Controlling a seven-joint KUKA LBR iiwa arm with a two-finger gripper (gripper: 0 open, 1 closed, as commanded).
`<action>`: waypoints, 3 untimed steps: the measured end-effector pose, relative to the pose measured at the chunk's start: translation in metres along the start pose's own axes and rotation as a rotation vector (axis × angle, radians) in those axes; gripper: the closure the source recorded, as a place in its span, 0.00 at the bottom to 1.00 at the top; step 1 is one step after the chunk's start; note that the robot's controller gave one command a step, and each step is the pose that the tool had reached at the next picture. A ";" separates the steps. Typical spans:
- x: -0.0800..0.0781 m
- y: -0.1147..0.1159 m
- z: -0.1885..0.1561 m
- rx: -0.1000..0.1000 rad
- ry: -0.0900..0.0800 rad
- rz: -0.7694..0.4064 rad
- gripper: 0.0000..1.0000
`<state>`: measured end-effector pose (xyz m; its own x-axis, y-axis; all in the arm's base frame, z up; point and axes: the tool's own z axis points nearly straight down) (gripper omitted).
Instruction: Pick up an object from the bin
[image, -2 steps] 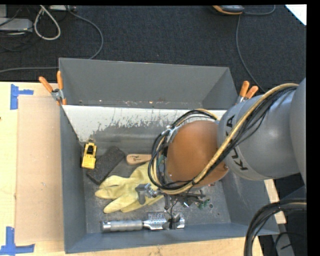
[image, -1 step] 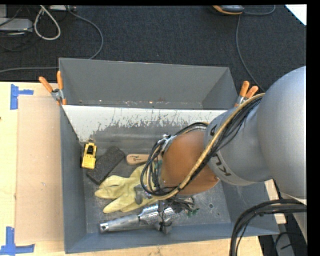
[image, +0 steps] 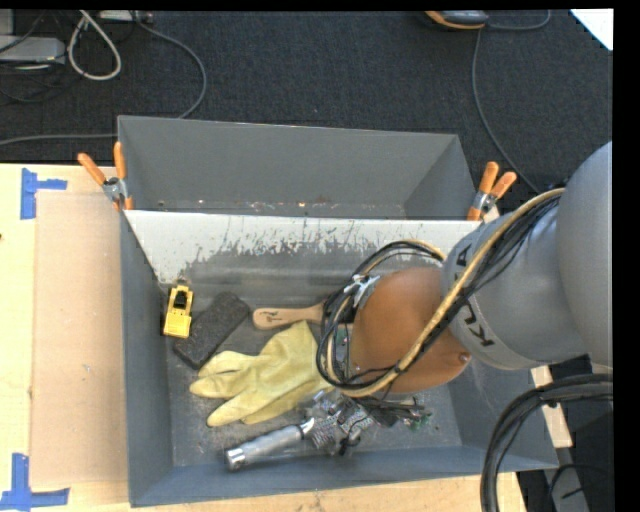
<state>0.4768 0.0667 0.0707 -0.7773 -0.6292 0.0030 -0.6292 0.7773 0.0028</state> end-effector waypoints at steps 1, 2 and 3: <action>0.000 0.000 0.000 0.000 0.000 0.000 1.00; 0.002 0.002 -0.016 -0.006 0.009 0.001 1.00; 0.002 0.002 -0.047 -0.005 0.008 0.000 1.00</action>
Offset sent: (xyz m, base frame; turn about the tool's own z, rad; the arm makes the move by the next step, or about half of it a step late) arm 0.0001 0.0000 0.0616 -0.0001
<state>0.4740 0.0674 0.1176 -0.7770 -0.6294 0.0107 -0.6294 0.7771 0.0083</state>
